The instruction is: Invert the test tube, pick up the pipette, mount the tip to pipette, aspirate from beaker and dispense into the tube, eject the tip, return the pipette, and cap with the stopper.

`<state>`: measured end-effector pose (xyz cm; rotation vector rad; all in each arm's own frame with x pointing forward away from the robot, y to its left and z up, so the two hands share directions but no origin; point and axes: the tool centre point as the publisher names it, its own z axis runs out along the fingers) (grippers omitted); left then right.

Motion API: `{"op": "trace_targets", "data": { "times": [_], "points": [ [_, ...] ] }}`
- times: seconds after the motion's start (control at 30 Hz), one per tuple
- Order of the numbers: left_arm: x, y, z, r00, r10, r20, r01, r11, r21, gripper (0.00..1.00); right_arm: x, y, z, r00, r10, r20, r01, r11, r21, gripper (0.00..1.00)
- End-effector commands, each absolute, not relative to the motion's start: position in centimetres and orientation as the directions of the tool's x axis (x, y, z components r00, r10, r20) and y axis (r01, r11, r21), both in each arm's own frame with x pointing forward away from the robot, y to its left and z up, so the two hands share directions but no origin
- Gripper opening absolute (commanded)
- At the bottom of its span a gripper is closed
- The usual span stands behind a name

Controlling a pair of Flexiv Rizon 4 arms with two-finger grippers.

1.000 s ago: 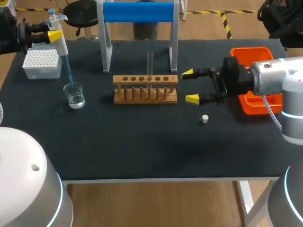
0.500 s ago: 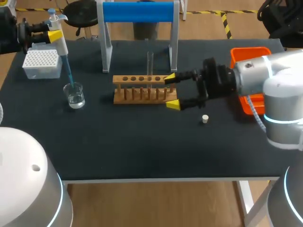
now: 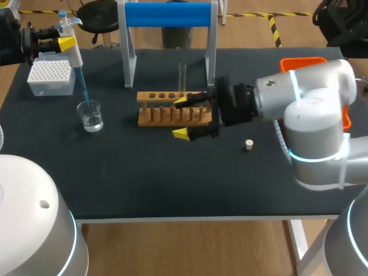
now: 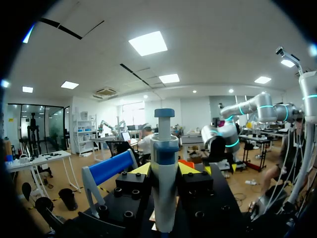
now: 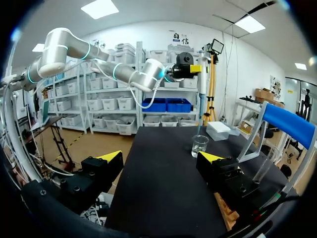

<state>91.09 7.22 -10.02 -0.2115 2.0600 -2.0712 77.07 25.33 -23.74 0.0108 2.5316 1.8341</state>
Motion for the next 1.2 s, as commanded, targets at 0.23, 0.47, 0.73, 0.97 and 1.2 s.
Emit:
{"op": "trace_targets", "data": {
  "times": [0.23,0.47,0.73,0.97,1.2],
  "points": [
    [91.1,7.3,-10.0,-0.967,-0.249,-0.049,0.05,0.0,-0.999,0.0,77.4,32.1,-24.1,-0.999,0.042,-0.025,-0.008,0.36,0.933,1.0],
    [91.1,7.3,-10.0,-0.967,-0.249,-0.049,0.05,0.0,-0.999,0.0,78.6,34.6,-24.4,-0.997,0.07,-0.031,-0.003,0.374,0.927,1.0],
    [91.1,7.3,-10.0,-0.967,-0.249,-0.049,0.05,0.0,-0.999,0.0,80.1,35.8,-25.9,-0.994,0.102,-0.032,0.011,0.398,0.918,1.0],
    [91.1,7.3,-10.0,-0.967,-0.249,-0.049,0.05,0.0,-0.999,0.0,81.2,36.3,-26.7,-0.993,0.115,-0.025,0.024,0.405,0.914,1.0],
    [91.1,7.3,-10.0,-0.967,-0.249,-0.049,0.05,0.0,-0.999,0.0,82.8,36.4,-26.8,-0.985,0.155,-0.075,-0.001,0.435,0.9,1.0]
  ]
}}
